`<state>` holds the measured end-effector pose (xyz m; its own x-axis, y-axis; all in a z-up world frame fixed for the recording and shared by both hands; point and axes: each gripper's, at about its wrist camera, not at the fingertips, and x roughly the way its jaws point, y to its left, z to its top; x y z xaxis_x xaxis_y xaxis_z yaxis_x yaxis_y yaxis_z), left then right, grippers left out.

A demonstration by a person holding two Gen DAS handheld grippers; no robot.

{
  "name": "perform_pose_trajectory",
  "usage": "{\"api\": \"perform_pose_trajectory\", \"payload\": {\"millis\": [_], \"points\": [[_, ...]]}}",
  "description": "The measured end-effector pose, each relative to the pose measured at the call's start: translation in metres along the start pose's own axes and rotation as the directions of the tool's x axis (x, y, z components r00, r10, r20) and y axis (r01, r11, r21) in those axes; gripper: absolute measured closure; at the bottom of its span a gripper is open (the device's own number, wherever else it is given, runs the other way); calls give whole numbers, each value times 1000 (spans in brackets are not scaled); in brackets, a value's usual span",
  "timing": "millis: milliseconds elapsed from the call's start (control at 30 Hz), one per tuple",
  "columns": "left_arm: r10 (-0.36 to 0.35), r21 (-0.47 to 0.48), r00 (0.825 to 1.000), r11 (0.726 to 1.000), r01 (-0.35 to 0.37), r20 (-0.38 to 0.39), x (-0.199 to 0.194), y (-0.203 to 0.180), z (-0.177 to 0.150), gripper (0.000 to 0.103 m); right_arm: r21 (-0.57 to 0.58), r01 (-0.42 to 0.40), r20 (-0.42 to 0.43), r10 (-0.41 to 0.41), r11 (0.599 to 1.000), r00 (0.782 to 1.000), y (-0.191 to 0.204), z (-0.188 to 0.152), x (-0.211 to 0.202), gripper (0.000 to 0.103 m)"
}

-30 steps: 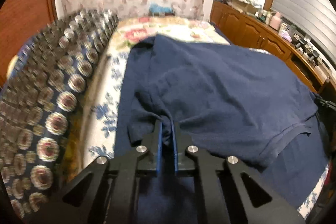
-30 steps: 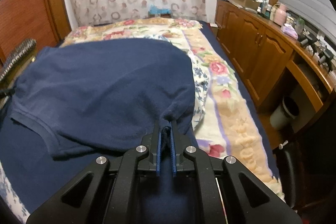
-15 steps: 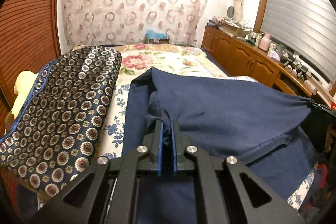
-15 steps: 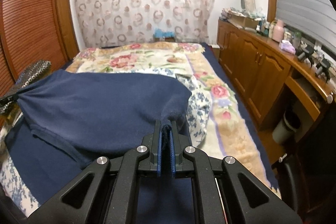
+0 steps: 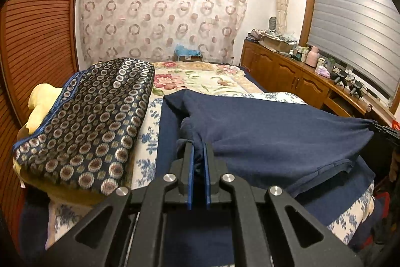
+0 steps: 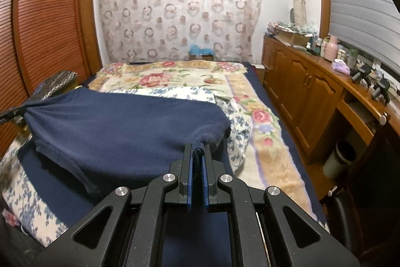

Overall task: Fold small clothes
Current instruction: 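Fold the grasped shirt edge over with both tools and open them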

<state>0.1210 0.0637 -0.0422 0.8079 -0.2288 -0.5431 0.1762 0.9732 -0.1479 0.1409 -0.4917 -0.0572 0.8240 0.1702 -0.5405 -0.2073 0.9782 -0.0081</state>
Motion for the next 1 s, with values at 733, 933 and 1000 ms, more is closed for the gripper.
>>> {"api": "perform_pose_trajectory", "payload": {"millis": [733, 933, 1000], "points": [[61, 17, 994, 998, -59, -91, -16, 3, -60, 95, -40, -17, -88, 13, 999, 996, 20, -70, -23, 99], [74, 22, 993, 997, -72, -93, -27, 3, -59, 81, -32, 11, -104, -15, 999, 994, 13, -77, -21, 90], [72, 21, 993, 997, -71, -88, -31, 6, -61, 67, -38, 22, -95, -25, 999, 995, 12, -75, -24, 80]]}}
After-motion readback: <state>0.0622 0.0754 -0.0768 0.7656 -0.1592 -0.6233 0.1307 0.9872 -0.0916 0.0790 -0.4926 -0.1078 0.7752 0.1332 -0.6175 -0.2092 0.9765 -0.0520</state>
